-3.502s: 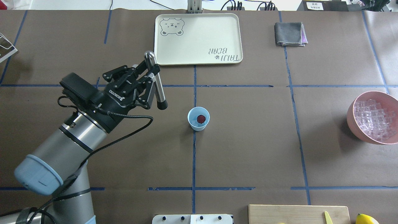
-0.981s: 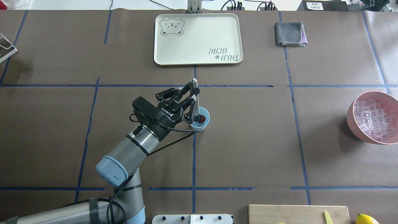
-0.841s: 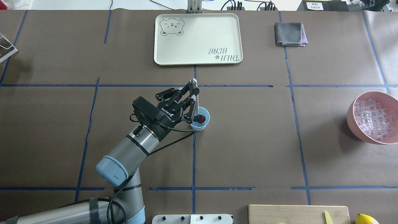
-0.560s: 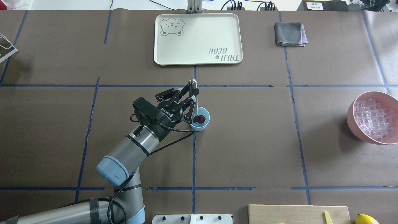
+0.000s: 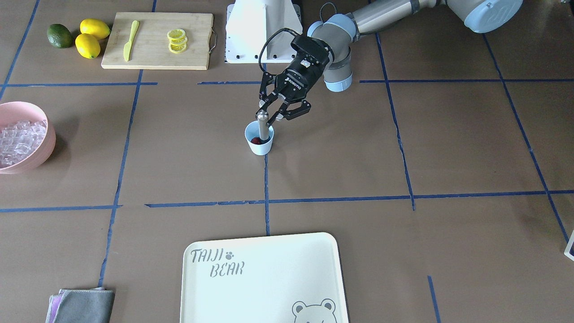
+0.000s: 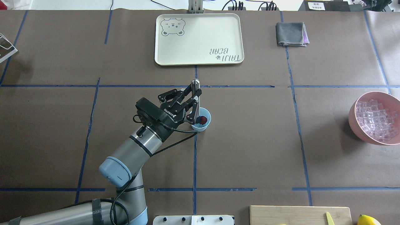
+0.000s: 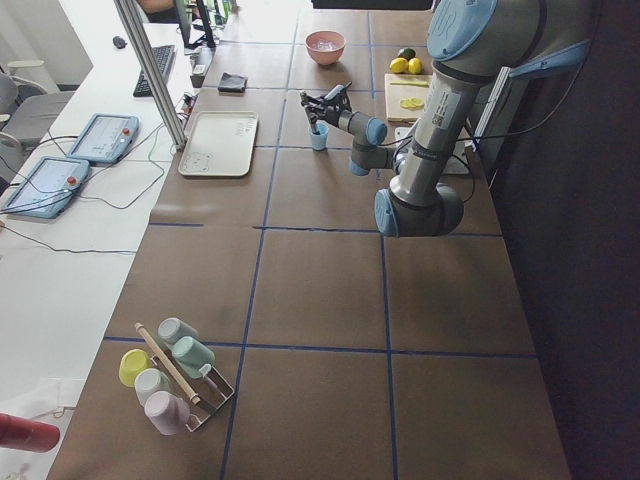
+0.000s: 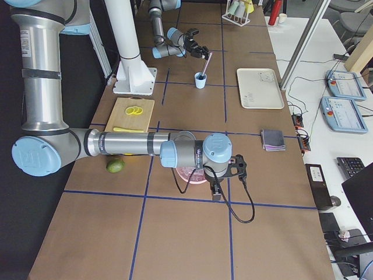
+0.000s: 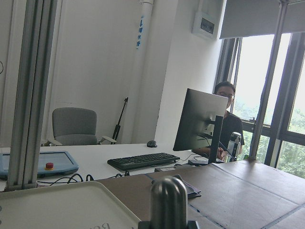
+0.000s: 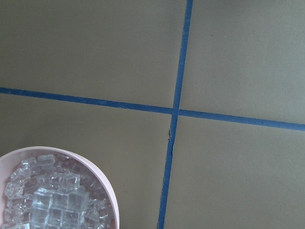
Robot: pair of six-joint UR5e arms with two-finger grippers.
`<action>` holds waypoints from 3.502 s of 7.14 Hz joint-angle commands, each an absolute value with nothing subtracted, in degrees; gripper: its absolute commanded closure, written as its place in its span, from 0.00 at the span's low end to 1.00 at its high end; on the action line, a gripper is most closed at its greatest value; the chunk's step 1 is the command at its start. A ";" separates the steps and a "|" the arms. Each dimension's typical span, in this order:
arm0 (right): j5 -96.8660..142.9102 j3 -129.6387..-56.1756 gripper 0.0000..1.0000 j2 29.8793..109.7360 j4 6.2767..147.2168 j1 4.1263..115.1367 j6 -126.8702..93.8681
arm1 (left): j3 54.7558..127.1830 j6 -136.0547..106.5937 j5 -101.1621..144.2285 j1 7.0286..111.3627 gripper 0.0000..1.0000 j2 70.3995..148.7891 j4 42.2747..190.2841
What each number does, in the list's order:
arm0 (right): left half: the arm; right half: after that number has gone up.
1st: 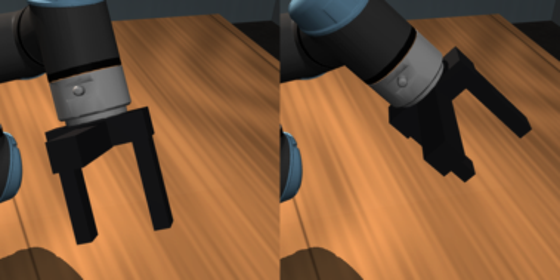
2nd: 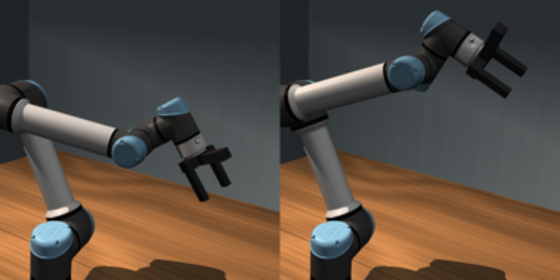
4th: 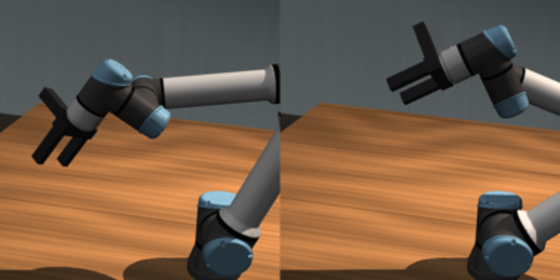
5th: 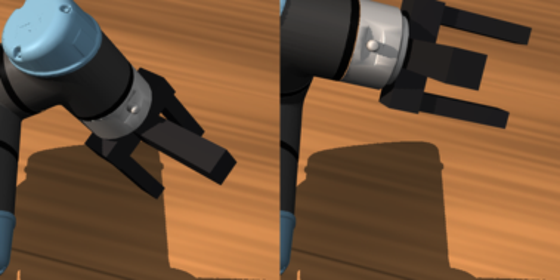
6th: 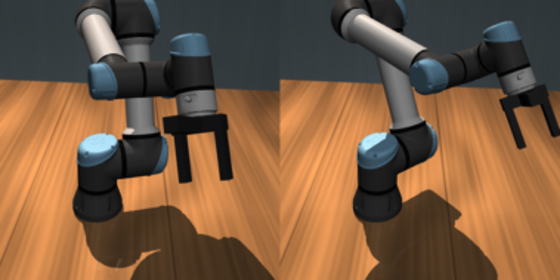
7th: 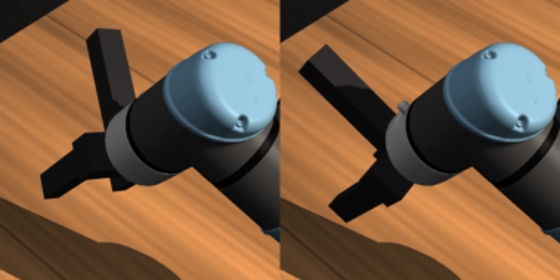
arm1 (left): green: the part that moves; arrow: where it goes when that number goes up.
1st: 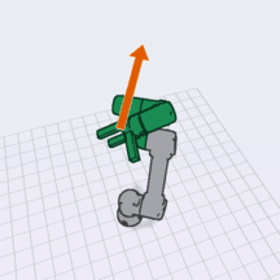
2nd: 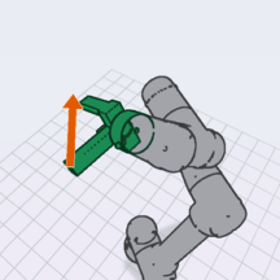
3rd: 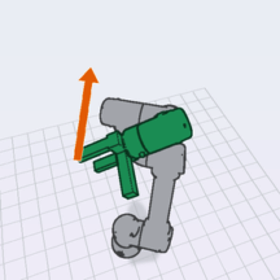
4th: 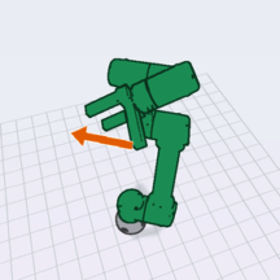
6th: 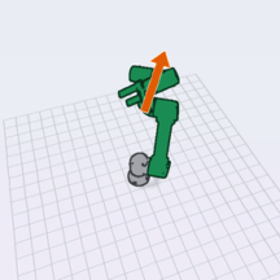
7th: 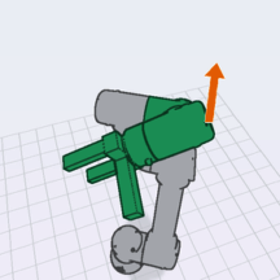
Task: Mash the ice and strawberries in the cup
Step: 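Press the metal rod down into the cup with the left gripper, then lift the metal rod out of the cup and carry it back, then lower the metal rod to the table and release it with the left gripper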
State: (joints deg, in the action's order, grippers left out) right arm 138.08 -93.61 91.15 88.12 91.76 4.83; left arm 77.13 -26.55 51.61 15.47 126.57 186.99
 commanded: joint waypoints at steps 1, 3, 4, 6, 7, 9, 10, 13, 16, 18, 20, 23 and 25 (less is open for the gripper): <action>138.08 -93.60 0.00 91.06 88.15 91.76 4.83 | 78.04 -26.46 51.85 15.82 1.00 127.00 186.94; 138.08 -93.43 0.00 90.97 88.15 91.67 4.83 | 83.29 -26.02 52.99 17.22 1.00 126.30 186.42; 137.99 -93.17 0.00 90.97 88.15 91.67 4.83 | 83.67 -26.10 55.09 18.88 1.00 126.12 186.42; 138.34 -93.07 0.00 91.05 88.15 91.58 4.83 | 86.47 -27.67 59.91 23.17 1.00 126.04 183.89; 138.43 -93.16 0.00 91.05 88.15 91.67 4.83 | 86.83 -35.52 64.12 26.86 1.00 123.95 181.78; 138.43 -93.42 0.00 91.05 88.15 91.67 4.75 | 90.17 -46.35 72.04 33.63 1.00 122.26 173.35; 138.34 -93.17 0.00 91.05 88.07 91.67 4.83 | 90.26 -53.89 72.77 34.97 1.00 121.73 170.80; 138.43 -93.60 0.00 91.05 88.07 91.67 4.75 | 90.26 -68.25 87.66 44.53 1.00 117.09 164.91; 138.34 -93.78 0.00 91.14 87.89 91.67 4.75 | 90.26 -72.86 106.62 54.55 1.00 111.12 152.35; 138.34 -94.22 0.00 91.32 87.89 91.67 4.75 | 90.52 -73.12 123.67 62.19 1.00 107.25 140.86; 137.90 -94.22 0.00 91.41 87.80 91.67 4.75 | 90.71 -72.34 129.35 66.68 1.00 101.54 138.70; 137.81 -94.22 0.00 91.49 87.80 91.67 4.83 | 90.88 -54.57 128.41 66.53 1.00 93.36 132.74; 137.72 -94.22 0.00 91.32 87.80 91.67 4.83 | 90.97 -44.34 128.32 66.53 1.00 88.71 130.17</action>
